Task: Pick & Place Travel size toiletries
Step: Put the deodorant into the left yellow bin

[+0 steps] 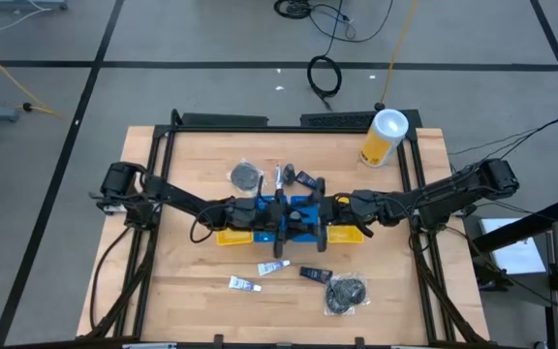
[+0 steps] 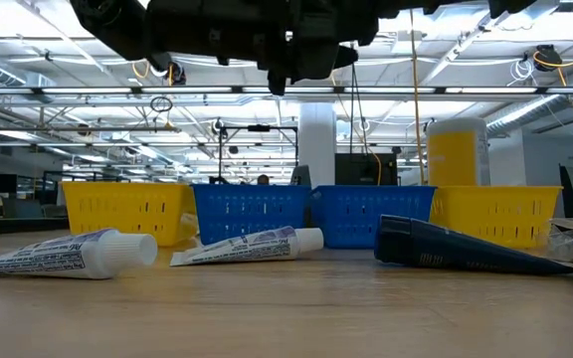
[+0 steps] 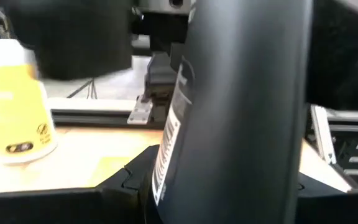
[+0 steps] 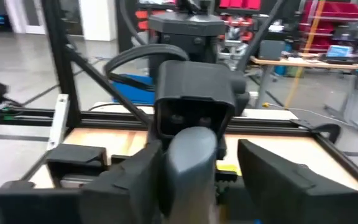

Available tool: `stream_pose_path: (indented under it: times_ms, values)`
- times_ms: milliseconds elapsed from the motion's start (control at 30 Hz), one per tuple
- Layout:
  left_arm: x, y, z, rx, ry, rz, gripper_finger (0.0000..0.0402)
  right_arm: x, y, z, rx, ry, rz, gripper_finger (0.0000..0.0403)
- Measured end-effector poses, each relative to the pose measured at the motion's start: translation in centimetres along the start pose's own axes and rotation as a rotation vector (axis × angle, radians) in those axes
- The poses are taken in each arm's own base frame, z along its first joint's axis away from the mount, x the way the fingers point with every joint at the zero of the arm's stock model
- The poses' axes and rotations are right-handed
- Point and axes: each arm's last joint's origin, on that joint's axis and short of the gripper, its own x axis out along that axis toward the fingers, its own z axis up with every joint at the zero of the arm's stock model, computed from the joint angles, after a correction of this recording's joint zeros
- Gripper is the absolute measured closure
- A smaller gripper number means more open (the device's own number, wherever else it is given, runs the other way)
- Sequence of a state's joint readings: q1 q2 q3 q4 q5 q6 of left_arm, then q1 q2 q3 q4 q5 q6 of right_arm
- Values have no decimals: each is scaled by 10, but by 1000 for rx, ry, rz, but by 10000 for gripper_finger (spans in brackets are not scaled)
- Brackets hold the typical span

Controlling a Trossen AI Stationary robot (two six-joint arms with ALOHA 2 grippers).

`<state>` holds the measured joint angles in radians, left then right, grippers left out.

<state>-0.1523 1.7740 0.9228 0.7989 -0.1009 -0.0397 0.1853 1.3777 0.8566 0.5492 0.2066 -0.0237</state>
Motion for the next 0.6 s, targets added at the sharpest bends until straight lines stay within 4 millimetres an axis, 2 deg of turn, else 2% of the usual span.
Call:
stream_pose_path:
  times_ms: [133, 333, 467, 600]
  values:
    - [-7, 1, 7, 8, 58, 19, 228, -1, -1, 1, -2, 0, -7, 169]
    - [-19, -3, 18, 46, 117, 106, 228, -6, -2, 6, -16, -1, -7, 180]
    - [-28, -6, 12, 66, 143, 143, 229, -12, -3, 9, -20, 17, -4, 192]
    - [-46, -2, 9, 56, 147, 197, 229, -19, -3, 11, -11, 52, 2, 199]
